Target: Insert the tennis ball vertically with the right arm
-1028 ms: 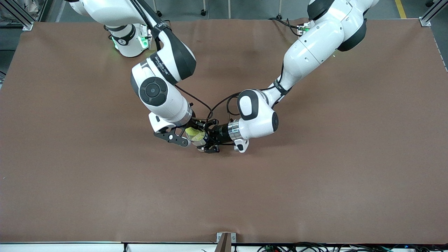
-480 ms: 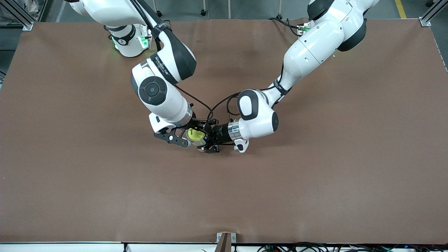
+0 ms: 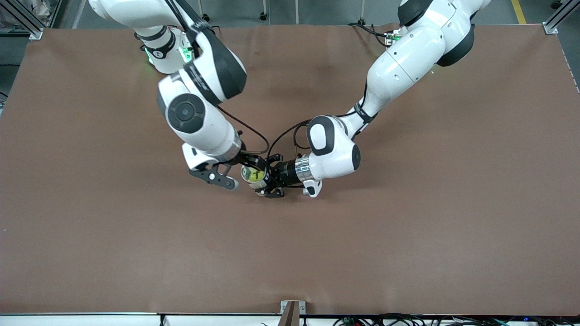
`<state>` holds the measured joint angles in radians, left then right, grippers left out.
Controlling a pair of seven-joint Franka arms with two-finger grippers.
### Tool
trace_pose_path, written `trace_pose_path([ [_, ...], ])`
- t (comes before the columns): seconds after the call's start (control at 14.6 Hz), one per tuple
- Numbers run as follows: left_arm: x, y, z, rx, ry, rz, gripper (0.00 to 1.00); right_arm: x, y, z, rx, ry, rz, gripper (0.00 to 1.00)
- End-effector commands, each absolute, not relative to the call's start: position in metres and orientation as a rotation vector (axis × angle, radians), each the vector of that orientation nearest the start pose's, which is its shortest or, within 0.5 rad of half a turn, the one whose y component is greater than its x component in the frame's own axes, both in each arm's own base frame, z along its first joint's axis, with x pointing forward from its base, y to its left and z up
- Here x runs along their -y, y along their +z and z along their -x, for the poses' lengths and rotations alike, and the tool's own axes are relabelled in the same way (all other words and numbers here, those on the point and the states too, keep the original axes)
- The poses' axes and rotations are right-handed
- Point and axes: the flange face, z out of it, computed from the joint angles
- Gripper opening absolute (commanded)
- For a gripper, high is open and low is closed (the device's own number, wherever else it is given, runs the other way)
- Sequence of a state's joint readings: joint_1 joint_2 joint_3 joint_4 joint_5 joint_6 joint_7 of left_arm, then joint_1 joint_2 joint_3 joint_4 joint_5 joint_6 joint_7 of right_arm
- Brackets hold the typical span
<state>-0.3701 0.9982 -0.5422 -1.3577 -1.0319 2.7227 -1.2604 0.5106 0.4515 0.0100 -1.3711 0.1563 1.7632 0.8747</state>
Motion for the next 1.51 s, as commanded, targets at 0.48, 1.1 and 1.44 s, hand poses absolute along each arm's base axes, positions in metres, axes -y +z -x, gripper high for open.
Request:
trace_pose_path([
  [0.48, 0.501, 0.191, -0.568, -1.676, -0.916, -1.504, 0.74, -0.149, 0.553, -0.533, -0.464, 0.302, 3.01, 1.0],
  [1.1, 0.47, 0.185, -0.585, -1.703, -0.907, -1.478, 0.74, 0.025, 0.568, -0.535, -0.127, 0.168, 3.089, 1.0],
  [1.44, 0.47, 0.181, -0.581, -1.704, -0.912, -1.488, 0.75, 0.031, 0.607, -0.556, -0.108, -0.007, 3.143, 1.0],
])
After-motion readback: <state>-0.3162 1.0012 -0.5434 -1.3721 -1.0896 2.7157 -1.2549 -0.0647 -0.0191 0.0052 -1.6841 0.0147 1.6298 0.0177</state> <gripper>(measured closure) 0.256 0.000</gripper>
